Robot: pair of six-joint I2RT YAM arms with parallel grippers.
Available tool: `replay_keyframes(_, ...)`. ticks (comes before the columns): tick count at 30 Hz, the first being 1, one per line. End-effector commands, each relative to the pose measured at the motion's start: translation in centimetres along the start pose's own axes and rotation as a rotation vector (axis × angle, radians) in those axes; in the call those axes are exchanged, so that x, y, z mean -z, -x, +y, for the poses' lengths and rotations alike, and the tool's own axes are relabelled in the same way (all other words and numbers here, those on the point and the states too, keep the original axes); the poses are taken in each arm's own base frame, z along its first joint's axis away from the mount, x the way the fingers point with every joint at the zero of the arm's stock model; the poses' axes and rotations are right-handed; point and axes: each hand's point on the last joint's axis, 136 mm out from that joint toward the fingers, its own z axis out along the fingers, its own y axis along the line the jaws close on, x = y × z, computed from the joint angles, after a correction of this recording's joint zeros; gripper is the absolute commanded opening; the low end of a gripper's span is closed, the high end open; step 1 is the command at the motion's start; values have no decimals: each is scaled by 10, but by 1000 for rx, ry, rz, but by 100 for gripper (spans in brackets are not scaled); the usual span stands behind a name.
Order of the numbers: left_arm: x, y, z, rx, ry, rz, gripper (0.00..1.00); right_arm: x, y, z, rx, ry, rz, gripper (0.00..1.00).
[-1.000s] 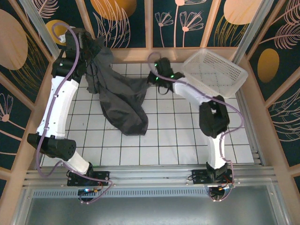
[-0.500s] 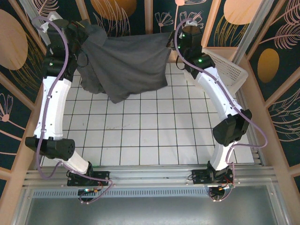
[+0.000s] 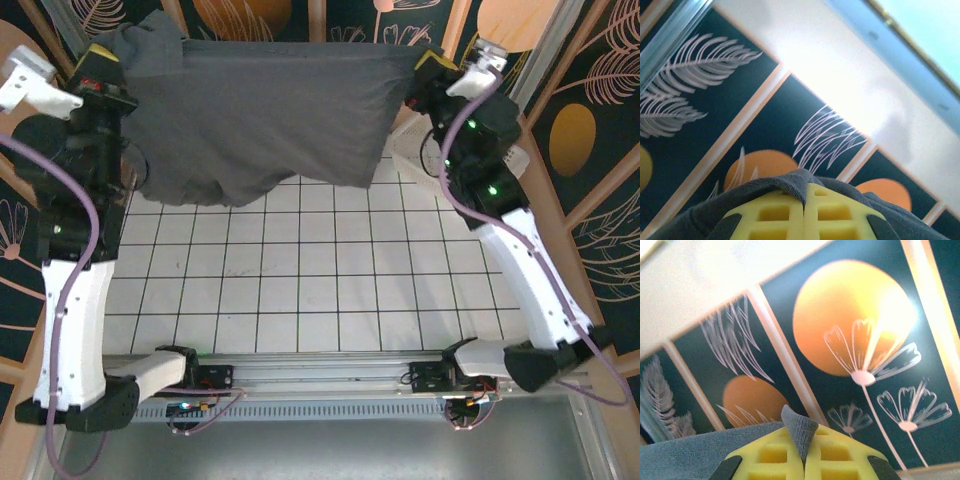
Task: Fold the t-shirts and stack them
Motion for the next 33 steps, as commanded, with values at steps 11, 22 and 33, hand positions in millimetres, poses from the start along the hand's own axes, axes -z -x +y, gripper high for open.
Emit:
replay_keyframes(11,-97,-47,47,-77,175,-24,0,-95,-61,-76,-35,-162,80,0)
replay_keyframes(22,-197,-295,237,-207,463,567,94,-192,-253,-172,-111,-331,583,59)
replay_keyframes(33,13,-339,335,-164,989,896,85,-71,-312,-132,-60,-336,743,56)
